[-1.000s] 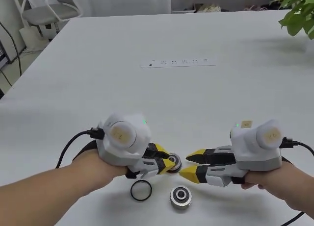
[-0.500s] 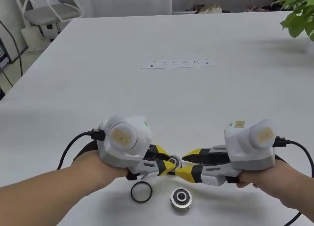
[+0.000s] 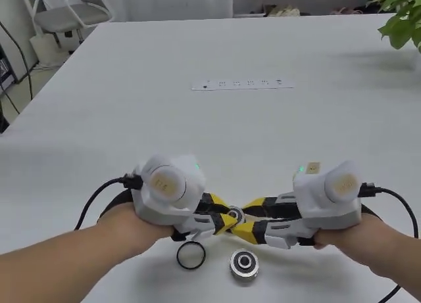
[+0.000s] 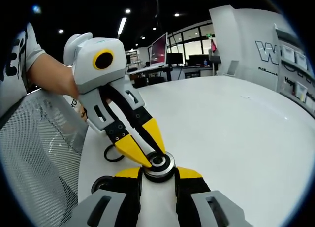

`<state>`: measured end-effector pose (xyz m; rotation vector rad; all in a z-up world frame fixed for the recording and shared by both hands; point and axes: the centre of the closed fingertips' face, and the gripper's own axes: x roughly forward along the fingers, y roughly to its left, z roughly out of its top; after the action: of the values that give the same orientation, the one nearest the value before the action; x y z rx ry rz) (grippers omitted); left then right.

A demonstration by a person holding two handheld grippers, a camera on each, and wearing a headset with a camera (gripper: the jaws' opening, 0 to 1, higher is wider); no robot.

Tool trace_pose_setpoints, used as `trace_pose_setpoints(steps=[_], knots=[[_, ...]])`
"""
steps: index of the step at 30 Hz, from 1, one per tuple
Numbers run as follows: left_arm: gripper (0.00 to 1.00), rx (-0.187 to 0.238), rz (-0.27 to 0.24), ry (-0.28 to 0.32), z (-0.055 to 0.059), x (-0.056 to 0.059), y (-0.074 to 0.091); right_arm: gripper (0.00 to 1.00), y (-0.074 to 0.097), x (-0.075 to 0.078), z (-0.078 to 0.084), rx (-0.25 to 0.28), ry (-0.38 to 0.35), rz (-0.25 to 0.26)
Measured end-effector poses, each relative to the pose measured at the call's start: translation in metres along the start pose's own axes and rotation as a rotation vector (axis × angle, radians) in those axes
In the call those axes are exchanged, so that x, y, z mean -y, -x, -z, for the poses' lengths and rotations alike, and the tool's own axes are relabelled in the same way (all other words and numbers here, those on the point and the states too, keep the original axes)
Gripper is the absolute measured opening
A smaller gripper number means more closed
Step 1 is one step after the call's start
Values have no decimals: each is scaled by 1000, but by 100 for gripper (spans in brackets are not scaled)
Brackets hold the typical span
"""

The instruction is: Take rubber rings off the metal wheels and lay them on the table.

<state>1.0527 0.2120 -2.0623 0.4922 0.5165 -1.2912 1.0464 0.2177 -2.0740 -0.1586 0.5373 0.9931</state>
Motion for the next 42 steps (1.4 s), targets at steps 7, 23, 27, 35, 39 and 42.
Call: trace_pose_setpoints(steps=[7, 23, 27, 35, 39, 42], knots=[[7, 0, -8, 0, 0, 0, 0, 24, 0, 1, 2, -23, 32, 15], [7, 0, -12, -1, 0, 0, 0, 14, 7, 3, 11, -51, 3, 29], [7, 1, -14, 1, 0, 0, 0, 13, 7, 3, 11, -53, 3, 33], [7, 0, -19, 2, 0, 1, 0, 8, 9, 3, 13, -62, 6, 42], [7, -1, -21, 2, 0, 1, 0, 6, 10, 3, 13, -66, 0, 48], [7, -1, -24, 2, 0, 0, 0, 2, 10, 5, 13, -70, 0, 61]])
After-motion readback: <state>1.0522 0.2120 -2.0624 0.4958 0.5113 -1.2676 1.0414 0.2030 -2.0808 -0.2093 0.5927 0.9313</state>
